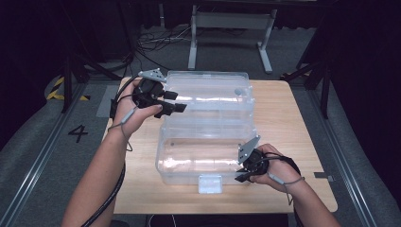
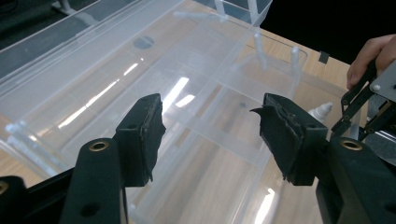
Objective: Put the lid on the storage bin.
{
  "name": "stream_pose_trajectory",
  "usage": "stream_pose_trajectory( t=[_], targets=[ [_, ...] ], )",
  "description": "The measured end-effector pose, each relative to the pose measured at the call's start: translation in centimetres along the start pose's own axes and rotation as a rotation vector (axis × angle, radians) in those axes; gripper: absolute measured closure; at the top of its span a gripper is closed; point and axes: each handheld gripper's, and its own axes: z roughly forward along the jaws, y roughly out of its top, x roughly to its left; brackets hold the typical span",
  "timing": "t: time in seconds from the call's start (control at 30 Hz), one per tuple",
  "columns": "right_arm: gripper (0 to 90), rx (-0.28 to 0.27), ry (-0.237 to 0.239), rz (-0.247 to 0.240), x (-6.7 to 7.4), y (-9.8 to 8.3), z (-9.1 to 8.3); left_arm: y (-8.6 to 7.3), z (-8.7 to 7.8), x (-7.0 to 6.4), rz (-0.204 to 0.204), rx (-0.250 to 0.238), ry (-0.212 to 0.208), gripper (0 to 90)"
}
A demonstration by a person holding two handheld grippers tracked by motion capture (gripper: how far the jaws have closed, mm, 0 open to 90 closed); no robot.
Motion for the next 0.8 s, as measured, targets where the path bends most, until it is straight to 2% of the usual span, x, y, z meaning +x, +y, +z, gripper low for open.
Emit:
stream_pose_trajectory(
  t=[0.23, 0.37, 0.4, 0.47, 0.5, 0.53, 0.57, 0.6, 0.63, 0.77, 0.8],
  targets=[
    [79.8, -0.001, 0.002, 0.010, 0.0, 0.0, -0.1, 1.6, 2.0, -0.1, 0.032, 0.027, -0.022, 39.6],
    [79.7, 0.007, 0.004, -0.027, -0.2, -0.1, -0.1, 2.3, 3.4, -0.2, 0.047, 0.055, -0.026, 39.6],
    [79.7, -0.005, 0.000, 0.007, 0.0, -0.1, 0.0, 2.5, 3.8, -0.1, 0.048, 0.063, -0.032, 39.6],
    [79.7, -0.005, 0.000, 0.012, 0.1, -0.1, -0.1, 2.8, 4.6, 0.1, 0.049, 0.077, -0.039, 39.9],
    [79.7, -0.005, 0.000, 0.012, 0.1, -0.1, -0.1, 2.8, 4.6, 0.1, 0.049, 0.077, -0.039, 40.1],
    [79.7, 0.005, 0.004, -0.023, -0.1, -0.2, -0.1, 2.8, 5.0, 0.3, 0.048, 0.085, -0.039, 40.1],
    [79.7, 0.004, 0.003, -0.023, -0.1, -0.2, -0.1, 2.9, 5.3, 0.4, 0.048, 0.091, -0.040, 40.5],
    [79.7, 0.003, 0.003, -0.022, -0.1, -0.2, -0.1, 2.9, 5.6, 0.5, 0.047, 0.100, -0.038, 40.6],
    [79.7, -0.011, 0.000, 0.014, 0.1, -0.2, -0.1, 2.9, 5.9, 0.6, 0.048, 0.111, -0.041, 41.2],
    [79.7, -0.011, 0.000, 0.016, 0.1, -0.2, -0.1, 2.6, 7.0, 0.8, 0.043, 0.152, -0.054, 43.4],
    [79.7, 0.002, 0.003, -0.024, -0.1, -0.2, -0.1, 2.5, 7.3, 0.8, 0.048, 0.172, -0.057, 44.1]
  ],
)
